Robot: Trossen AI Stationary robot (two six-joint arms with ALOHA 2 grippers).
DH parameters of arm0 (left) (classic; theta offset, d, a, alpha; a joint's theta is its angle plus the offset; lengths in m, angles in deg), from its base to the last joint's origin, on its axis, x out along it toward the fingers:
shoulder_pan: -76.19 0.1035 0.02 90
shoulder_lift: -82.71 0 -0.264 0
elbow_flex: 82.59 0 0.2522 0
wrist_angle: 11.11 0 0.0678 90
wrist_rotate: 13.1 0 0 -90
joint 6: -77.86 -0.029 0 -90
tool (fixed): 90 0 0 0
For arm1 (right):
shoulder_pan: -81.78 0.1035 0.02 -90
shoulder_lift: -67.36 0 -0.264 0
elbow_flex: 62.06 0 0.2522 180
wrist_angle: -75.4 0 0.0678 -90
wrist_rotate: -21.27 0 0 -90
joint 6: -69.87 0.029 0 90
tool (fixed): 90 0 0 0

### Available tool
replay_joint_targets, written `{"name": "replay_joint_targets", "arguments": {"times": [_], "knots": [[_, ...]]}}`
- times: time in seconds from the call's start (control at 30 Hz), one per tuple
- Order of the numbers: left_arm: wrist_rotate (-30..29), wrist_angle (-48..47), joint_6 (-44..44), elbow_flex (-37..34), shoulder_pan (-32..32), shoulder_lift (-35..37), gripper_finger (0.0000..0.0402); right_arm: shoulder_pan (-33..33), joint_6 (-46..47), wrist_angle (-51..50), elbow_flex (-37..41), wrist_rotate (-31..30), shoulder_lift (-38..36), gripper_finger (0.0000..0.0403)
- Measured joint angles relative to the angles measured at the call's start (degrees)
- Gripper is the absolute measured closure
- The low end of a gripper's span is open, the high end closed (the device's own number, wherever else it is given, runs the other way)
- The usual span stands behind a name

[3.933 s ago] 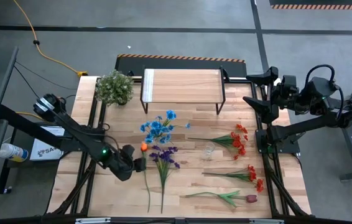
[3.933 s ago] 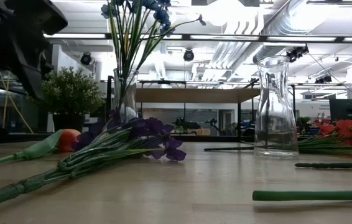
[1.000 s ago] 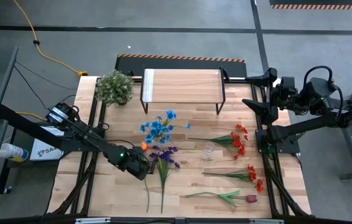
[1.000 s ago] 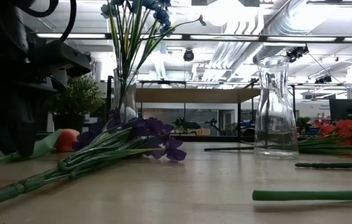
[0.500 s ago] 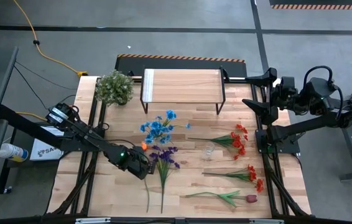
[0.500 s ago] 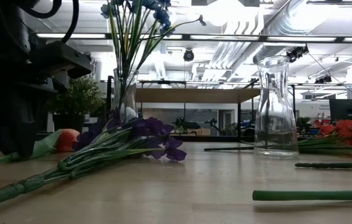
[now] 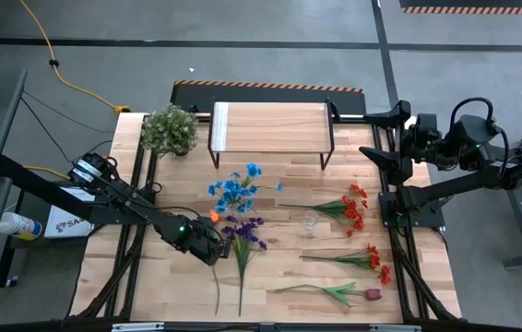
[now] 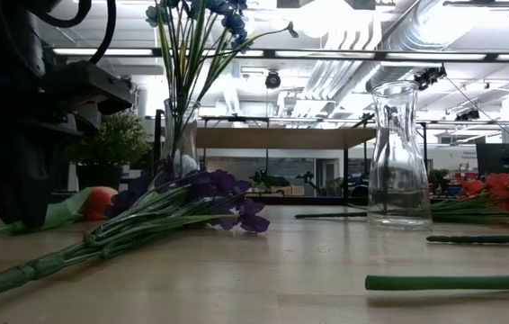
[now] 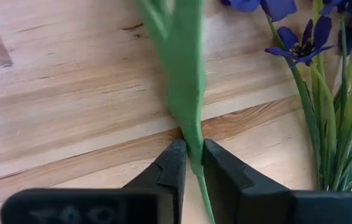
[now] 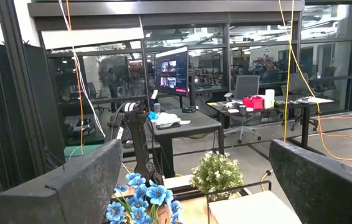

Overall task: Pick and place flowers into a vace then onto a shelf
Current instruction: Put the orange flower into the left transparent vase

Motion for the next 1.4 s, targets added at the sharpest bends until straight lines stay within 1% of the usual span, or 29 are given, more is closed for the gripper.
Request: {"name": "replay_joint_targets", "arguments": {"times": [0.17, 0.3, 0.43, 0.53, 0.63, 0.73, 0.83, 0.9, 0.97, 1.2, 1.4], "knots": [[0.1, -0.4, 0.7, 0.0, 0.0, 0.0, 0.0376, 0.0, 0.0, 0.0, 0.0, 0.0, 0.0, 0.0008], [0.2, -0.5, 0.9, 0.0, 0.0, 0.0, 0.0377, 0.0, 0.0, 0.0, 0.0, 0.0, 0.0, 0.0008], [0.2, -0.6, 1.9, 0.0, 0.0, 0.0, 0.0367, 0.0, 0.0, 0.0, 0.0, 0.0, 0.0, 0.0008], [0.1, -0.7, 1.9, -0.1, -0.1, 0.7, 0.0376, 0.0, 0.0, 0.0, 0.0, 0.0, 0.0, 0.0008], [-0.8, -2.6, 1.3, 1.1, -0.2, 1.7, 0.0376, 0.0, 0.0, 0.0, 0.0, 0.0, 0.0, 0.0008], [-0.7, -10.9, 0.9, 3.4, -0.3, 2.1, 0.0376, 0.0, 0.0, 0.0, 0.0, 0.0, 0.0, 0.0008], [-0.5, -18.4, 0.9, 8.1, -1.2, 2.3, 0.0376, 0.0, 0.0, -0.1, 0.0, 0.0, 0.0, 0.0008], [-0.9, -25.1, 1.1, 10.6, -2.2, 2.4, 0.0376, 0.0, 0.0, -0.3, 0.0, 0.0, 0.0, 0.0008], [-1.1, -28.4, 1.5, 13.4, -3.2, 2.3, 0.0376, 0.0, 0.0, -0.3, 0.0, 0.0, 0.0, 0.0008], [-3.1, -44.4, 5.8, 23.5, -7.4, 2.4, 0.0376, 0.0, 0.0, -0.3, 0.0, 0.0, 0.0, 0.0008], [-7.6, -58.1, 11.7, 32.2, -11.2, 2.5, 0.0376, 0.0, 0.0, -0.2, 0.0, 0.0, 0.0, 0.0008]]}}
